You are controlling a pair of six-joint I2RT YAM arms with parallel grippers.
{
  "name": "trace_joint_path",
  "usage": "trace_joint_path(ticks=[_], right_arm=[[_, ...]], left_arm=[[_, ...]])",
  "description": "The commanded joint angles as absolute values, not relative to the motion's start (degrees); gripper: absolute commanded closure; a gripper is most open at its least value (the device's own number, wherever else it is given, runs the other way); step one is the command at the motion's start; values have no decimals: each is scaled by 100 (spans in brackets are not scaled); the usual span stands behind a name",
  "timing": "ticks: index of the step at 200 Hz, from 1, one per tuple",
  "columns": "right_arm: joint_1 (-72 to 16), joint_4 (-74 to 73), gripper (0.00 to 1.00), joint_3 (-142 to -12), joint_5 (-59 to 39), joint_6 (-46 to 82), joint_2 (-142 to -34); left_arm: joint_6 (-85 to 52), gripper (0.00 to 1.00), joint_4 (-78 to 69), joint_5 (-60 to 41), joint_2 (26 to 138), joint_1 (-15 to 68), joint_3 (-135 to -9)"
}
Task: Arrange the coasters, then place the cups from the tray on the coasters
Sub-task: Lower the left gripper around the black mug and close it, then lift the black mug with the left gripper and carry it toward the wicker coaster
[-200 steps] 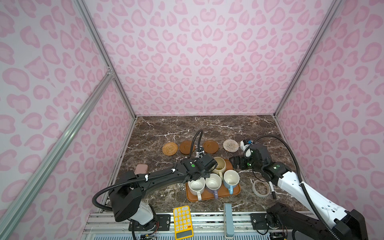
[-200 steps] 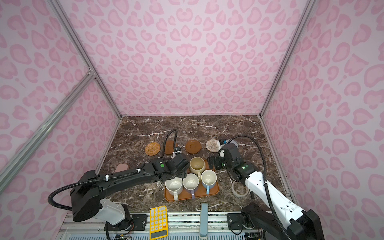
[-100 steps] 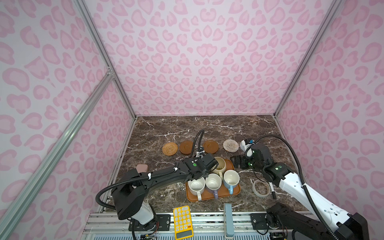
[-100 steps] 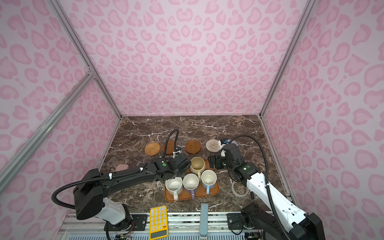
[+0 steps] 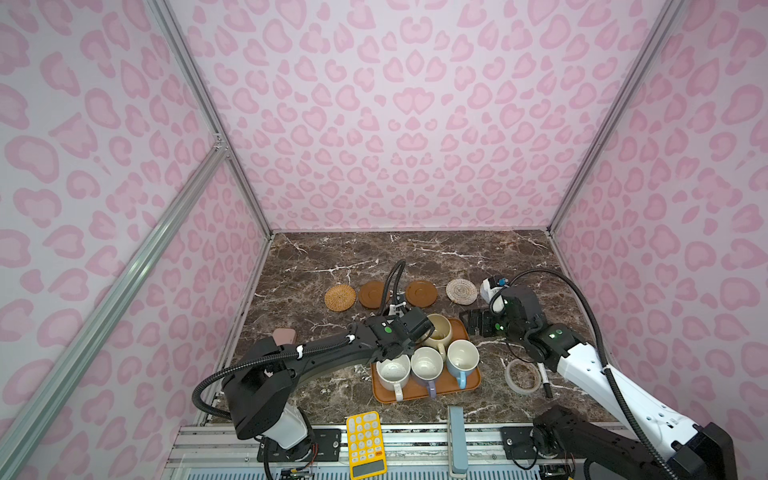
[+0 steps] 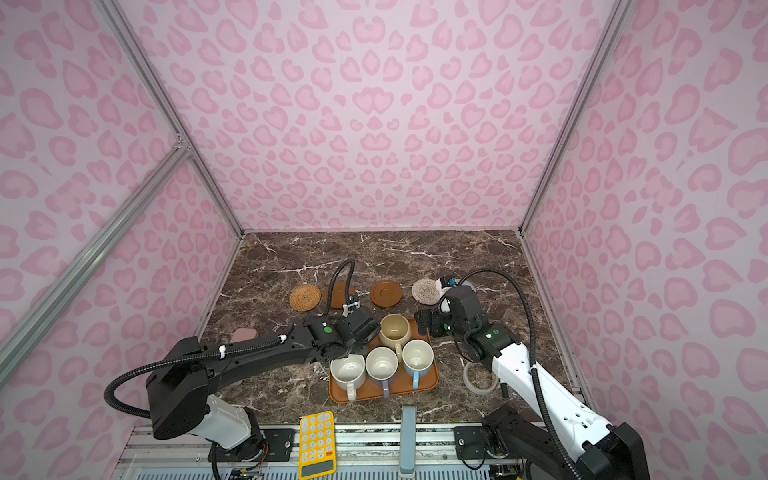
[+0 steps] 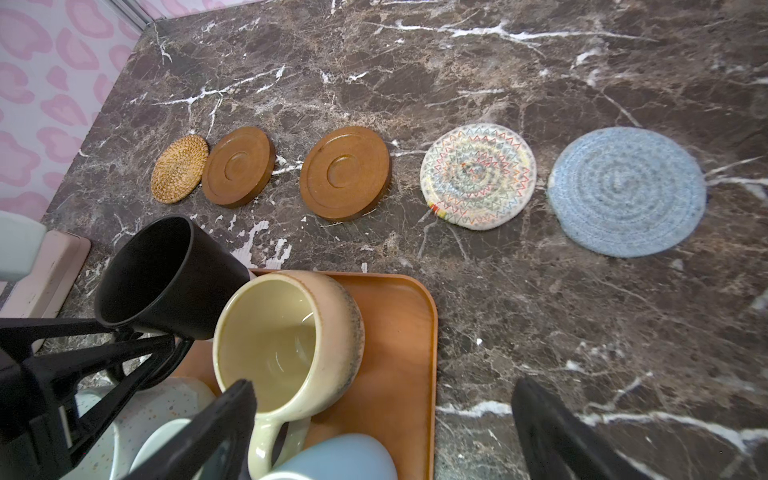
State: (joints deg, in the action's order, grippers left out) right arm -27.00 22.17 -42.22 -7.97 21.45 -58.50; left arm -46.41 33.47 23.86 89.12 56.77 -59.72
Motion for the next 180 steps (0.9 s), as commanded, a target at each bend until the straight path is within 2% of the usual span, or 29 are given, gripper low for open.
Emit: trace_joint_path(ticks=[1,16,38,71,91,180], right_arm=[[-2703,2127,2,-4263,-832,2196,-5900],[-2714,2101,2,-4263,-843,2214,-5923],[-2716,2090,2,-4267,-846,2219,-5957],[-2722,2028,3,-4282,-882,2241,-6020],[-2785,1854,3,-4247,-936,2208,-6012],[-3229,1521,2,-4663,-783,2004,-6373]], left_arm=[[-4723,66,3318,2606,8897,5669,-5960],[-4732,68,3315,2605,8871,5669,-5937],[-4722,81,3337,2635,8841,5660,-5937],[-4703,87,3321,2661,8836,5627,-5950],[-4686,97,3274,2700,8762,5634,-5930],[-4283,98,2779,2982,7971,5529,-5732]])
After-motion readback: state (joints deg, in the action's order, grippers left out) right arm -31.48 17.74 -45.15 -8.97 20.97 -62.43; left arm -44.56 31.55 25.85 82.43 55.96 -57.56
